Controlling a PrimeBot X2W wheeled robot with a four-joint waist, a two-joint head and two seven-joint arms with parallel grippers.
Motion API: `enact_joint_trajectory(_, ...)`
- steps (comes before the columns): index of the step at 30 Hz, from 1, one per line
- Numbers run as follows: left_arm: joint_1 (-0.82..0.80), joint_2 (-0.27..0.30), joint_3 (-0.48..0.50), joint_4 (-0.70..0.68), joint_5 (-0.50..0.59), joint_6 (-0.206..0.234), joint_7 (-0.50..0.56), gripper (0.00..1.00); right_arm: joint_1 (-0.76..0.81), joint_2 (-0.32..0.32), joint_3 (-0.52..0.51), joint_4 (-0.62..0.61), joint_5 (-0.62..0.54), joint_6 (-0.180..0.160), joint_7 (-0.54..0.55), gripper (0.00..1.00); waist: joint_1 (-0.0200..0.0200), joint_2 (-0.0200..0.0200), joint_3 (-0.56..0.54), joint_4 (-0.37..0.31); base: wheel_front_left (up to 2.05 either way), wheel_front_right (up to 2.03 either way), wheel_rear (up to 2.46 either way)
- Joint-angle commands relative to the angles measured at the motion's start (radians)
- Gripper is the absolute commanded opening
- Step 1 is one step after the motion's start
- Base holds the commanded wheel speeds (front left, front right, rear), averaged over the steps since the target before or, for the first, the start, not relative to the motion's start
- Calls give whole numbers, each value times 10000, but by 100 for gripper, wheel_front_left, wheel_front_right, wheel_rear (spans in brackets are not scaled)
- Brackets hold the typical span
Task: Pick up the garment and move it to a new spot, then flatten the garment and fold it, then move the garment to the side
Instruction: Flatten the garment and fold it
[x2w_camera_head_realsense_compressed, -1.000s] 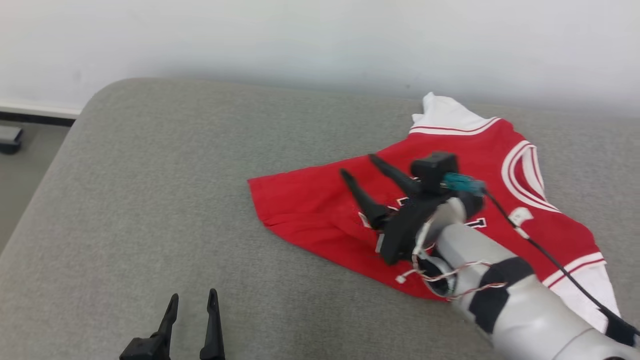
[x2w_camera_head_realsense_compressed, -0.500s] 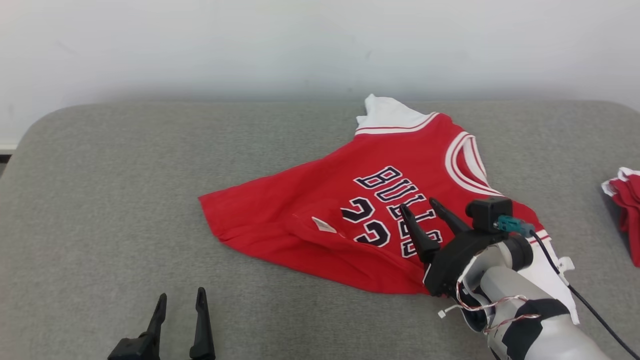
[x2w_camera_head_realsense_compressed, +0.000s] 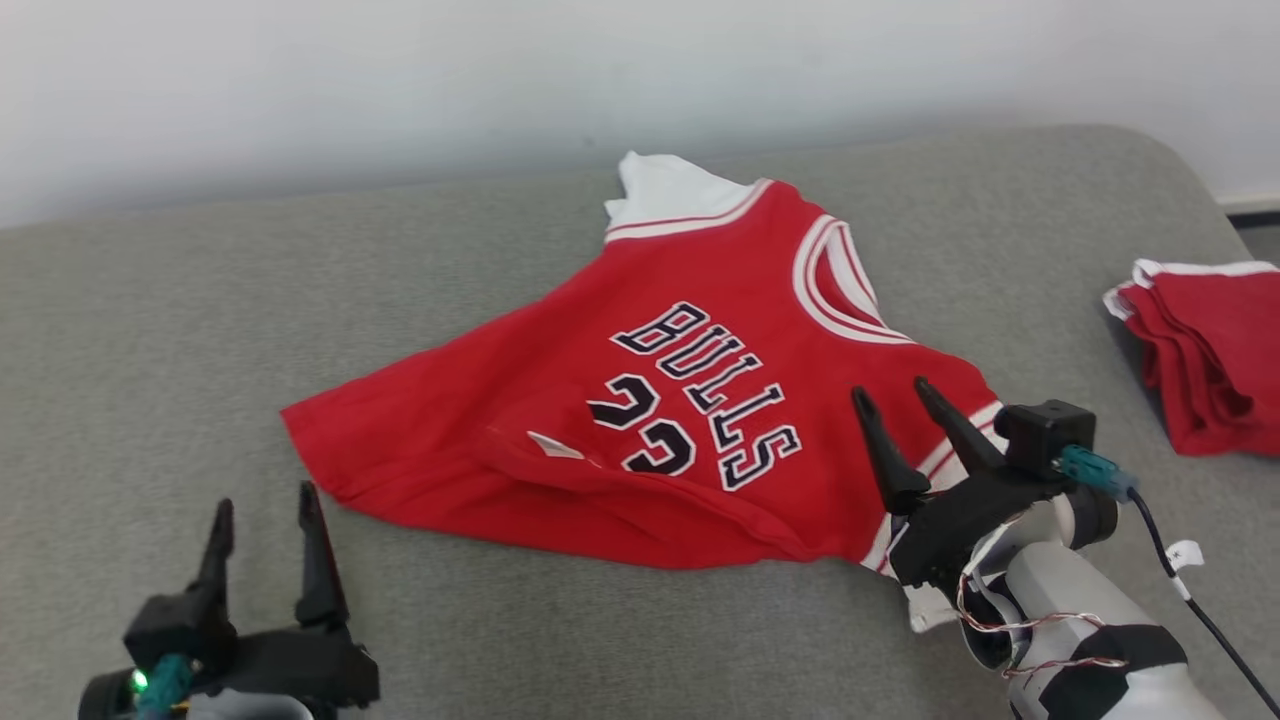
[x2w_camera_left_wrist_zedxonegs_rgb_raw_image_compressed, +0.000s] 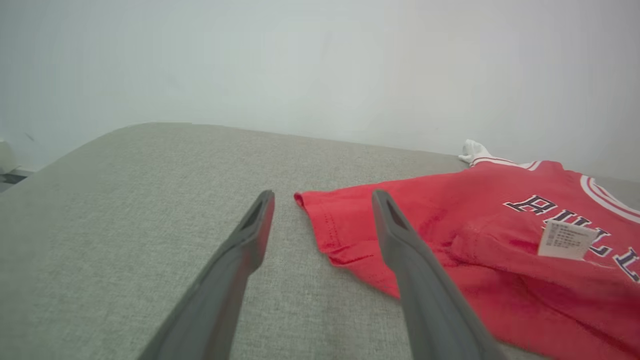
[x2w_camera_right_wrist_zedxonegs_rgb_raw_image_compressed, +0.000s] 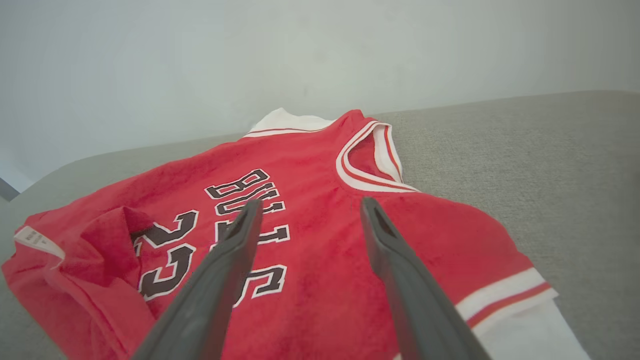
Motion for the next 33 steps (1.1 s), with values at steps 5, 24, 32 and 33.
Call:
enact_joint_trajectory(5, -1168, 191, 888, 1045, 520, -106, -29, 100, 996, 440, -1730, -1208, -1361, -26, -33, 100, 0, -1, 784, -1125, 0, 0, 0)
enact_joint_trajectory(24, -3769, 1231, 1354, 5383, 422, -40, 545, 0, 2625, 1283, -4393, -2719, -2454, -27, -24, 100, 0, -1, 1493, -1664, 0, 0, 0)
enact_joint_trajectory(32, -5202, 2394, 539, 5146, 1116, -608, 1209, 0, 2716, 1418, -5137, -3240, -2620, -27, -24, 100, 0, -1, 2061, -1530, 0, 0, 0)
enact_joint_trajectory(33, -5376, 2620, 454, 5054, 1246, -644, 1346, 0, 2680, 1440, -5188, -3296, -2648, -27, -24, 100, 0, -1, 2142, -1538, 0, 0, 0)
